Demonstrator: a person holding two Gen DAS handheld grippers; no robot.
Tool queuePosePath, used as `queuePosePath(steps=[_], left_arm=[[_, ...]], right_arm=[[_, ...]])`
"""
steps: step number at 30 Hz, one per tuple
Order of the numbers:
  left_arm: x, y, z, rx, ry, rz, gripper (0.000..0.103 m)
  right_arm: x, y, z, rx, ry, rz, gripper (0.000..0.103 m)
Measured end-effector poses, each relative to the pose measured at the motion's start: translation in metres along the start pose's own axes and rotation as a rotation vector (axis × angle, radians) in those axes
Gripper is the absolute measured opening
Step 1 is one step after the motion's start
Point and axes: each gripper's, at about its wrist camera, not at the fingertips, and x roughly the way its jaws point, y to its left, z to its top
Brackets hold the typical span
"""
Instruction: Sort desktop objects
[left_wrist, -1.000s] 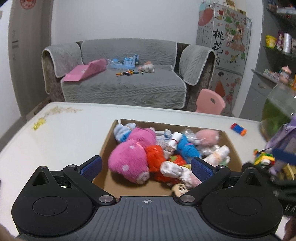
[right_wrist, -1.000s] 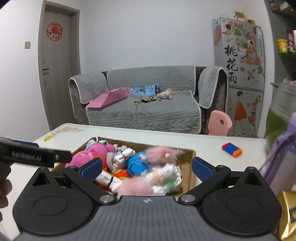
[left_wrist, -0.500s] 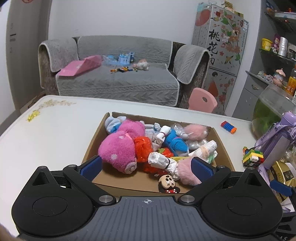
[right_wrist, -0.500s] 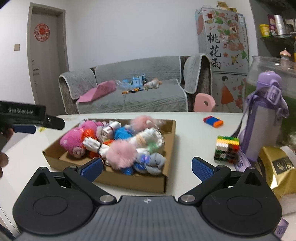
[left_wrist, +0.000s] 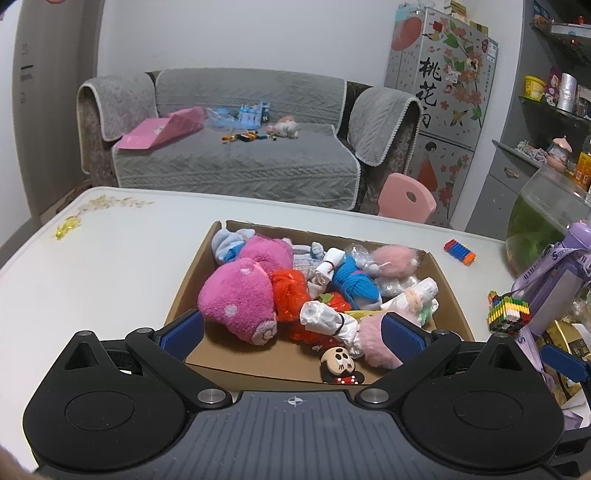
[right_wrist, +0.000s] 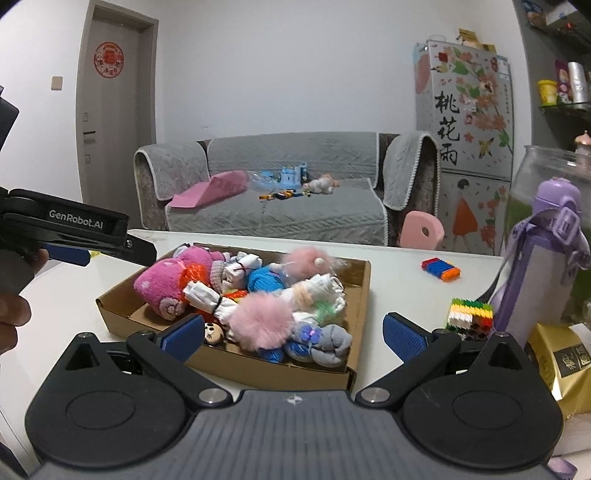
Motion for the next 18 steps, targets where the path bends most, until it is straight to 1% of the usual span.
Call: queuePosePath(steps=[7, 11, 14, 18], left_arm=[[0.004, 0.008, 0.002, -0.016, 0.025, 0.0, 0.103], [0.003, 0.011, 0.003, -0.026, 0.019, -0.005, 0.103], [0.0, 0.012, 0.002, -0.035, -0.005, 0.01, 0.103], [0.001, 0.013, 0.002, -0.029, 0.002, 0.007, 0.103]], right_arm=[[0.002, 0.002, 0.003, -0.011, 0.015, 0.002, 0.103], [0.003, 0.004, 0.005, -0.033, 0.017, -0.002, 0.103], [0.003, 0.005, 0.004, -0.039, 0.016, -0.002, 0.103], [0.004, 0.007, 0.002, -0.042, 0.023, -0.003, 0.103]])
